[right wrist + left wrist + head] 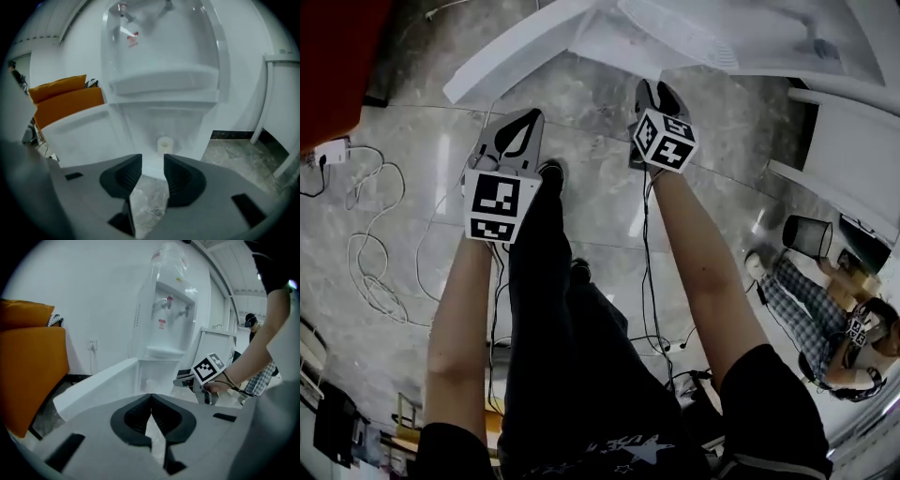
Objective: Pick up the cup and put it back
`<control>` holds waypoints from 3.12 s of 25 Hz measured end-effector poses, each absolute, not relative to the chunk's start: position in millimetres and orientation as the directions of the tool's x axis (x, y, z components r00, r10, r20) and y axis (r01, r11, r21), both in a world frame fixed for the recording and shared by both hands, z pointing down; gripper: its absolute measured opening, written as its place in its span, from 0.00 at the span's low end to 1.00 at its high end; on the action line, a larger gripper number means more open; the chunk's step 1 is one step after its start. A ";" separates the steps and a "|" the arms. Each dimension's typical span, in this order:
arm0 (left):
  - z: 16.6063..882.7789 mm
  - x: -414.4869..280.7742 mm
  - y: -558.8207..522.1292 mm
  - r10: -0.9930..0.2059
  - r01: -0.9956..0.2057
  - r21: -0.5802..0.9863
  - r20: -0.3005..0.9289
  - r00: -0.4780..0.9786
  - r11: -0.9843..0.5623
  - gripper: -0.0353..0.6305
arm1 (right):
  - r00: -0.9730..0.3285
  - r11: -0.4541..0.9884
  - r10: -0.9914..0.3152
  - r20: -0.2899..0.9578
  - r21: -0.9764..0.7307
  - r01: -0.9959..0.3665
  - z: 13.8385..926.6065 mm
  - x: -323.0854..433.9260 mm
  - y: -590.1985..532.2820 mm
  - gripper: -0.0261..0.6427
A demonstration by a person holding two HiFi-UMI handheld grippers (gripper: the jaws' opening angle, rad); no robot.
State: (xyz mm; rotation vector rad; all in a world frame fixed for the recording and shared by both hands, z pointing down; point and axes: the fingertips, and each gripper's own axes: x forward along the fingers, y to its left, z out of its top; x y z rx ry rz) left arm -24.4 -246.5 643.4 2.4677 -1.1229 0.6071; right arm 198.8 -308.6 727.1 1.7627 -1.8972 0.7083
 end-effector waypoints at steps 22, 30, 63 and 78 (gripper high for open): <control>798.7 -9.4 -297.8 -0.640 -0.781 0.208 0.470 0.608 -0.589 0.07 | 0.006 -0.096 -0.762 0.647 -0.105 -0.990 913.0 240.9 -459.1 0.27; 802.8 -7.7 -295.5 -0.629 -0.778 0.212 0.482 0.610 -0.592 0.07 | 0.009 0.013 -0.742 0.670 0.028 -1.000 905.8 239.8 -461.1 0.11; 423.1 -14.5 -74.4 -0.739 -0.833 0.213 0.387 0.552 -0.510 0.07 | -0.391 0.299 -0.768 0.507 -0.256 -0.919 483.9 186.7 -139.0 0.10; 320.4 -27.2 48.3 -0.714 -0.795 0.279 0.349 0.607 -0.539 0.07 | -0.353 0.307 -0.821 0.449 -0.176 -0.936 352.0 161.4 10.1 0.10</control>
